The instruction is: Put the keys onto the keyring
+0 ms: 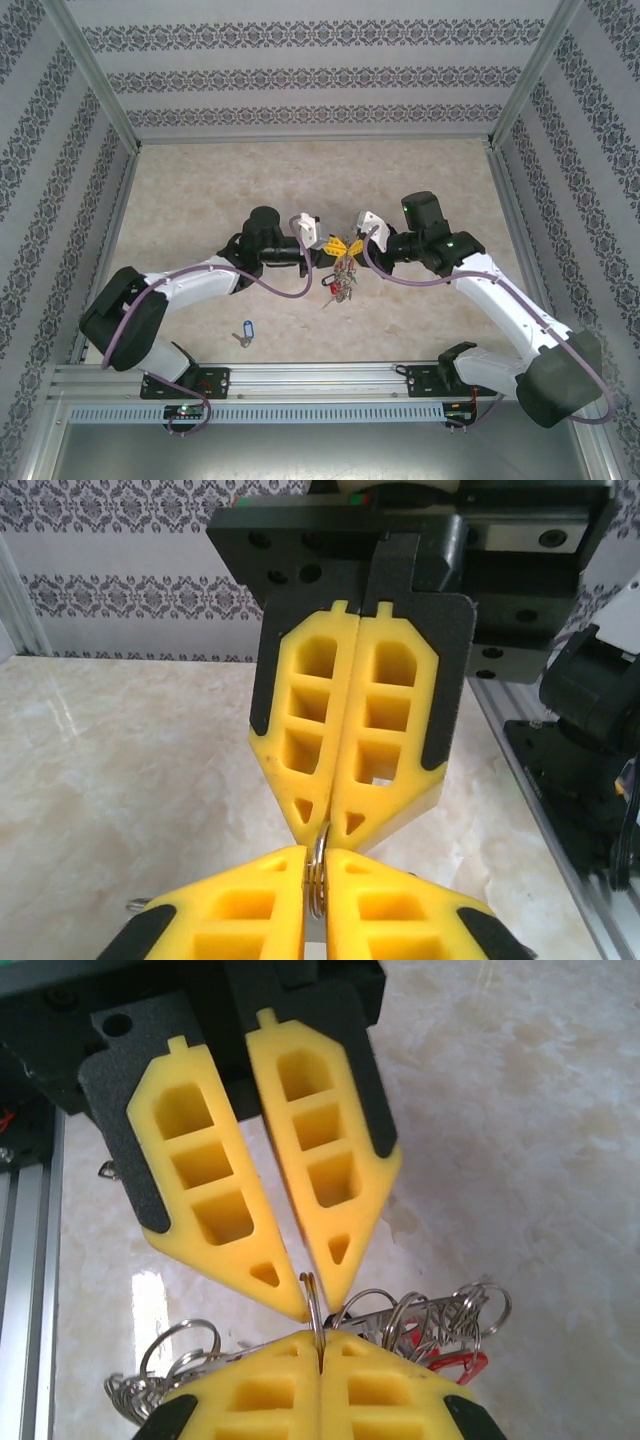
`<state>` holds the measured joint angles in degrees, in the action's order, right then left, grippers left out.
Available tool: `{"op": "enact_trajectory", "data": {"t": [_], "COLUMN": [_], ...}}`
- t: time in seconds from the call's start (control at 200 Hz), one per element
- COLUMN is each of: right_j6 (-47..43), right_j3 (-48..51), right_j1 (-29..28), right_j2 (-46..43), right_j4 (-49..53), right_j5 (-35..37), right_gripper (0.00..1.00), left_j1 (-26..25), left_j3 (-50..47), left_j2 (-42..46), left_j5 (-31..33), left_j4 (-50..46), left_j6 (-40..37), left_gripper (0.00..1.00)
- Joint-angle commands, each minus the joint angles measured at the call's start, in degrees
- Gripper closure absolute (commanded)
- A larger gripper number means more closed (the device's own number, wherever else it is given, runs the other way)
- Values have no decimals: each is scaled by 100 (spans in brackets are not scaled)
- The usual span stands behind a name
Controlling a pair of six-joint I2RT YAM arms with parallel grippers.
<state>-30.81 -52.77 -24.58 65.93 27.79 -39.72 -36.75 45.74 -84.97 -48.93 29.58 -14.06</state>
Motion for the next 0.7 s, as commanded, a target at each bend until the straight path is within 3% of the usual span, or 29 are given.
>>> {"op": "enact_trajectory", "data": {"t": [0.0, 0.335, 0.694], "right_j6": [-522, -655, -627], "right_j3": [-466, -909, -1077], "right_j1": [-149, -529, -696], "right_j2": [91, 270, 438], "right_j4": [665, 947, 1063], "right_j5": [331, 648, 827], "right_gripper": [100, 100, 100], "left_j1": [-51, -51, -51], "left_j3": [512, 827, 808], "left_j2": [281, 233, 291], "left_j5": [23, 52, 86], "left_j4": [-2092, -2658, -2313], "left_j6": [-1448, -1828, -1670], "left_gripper": [81, 78, 78]}}
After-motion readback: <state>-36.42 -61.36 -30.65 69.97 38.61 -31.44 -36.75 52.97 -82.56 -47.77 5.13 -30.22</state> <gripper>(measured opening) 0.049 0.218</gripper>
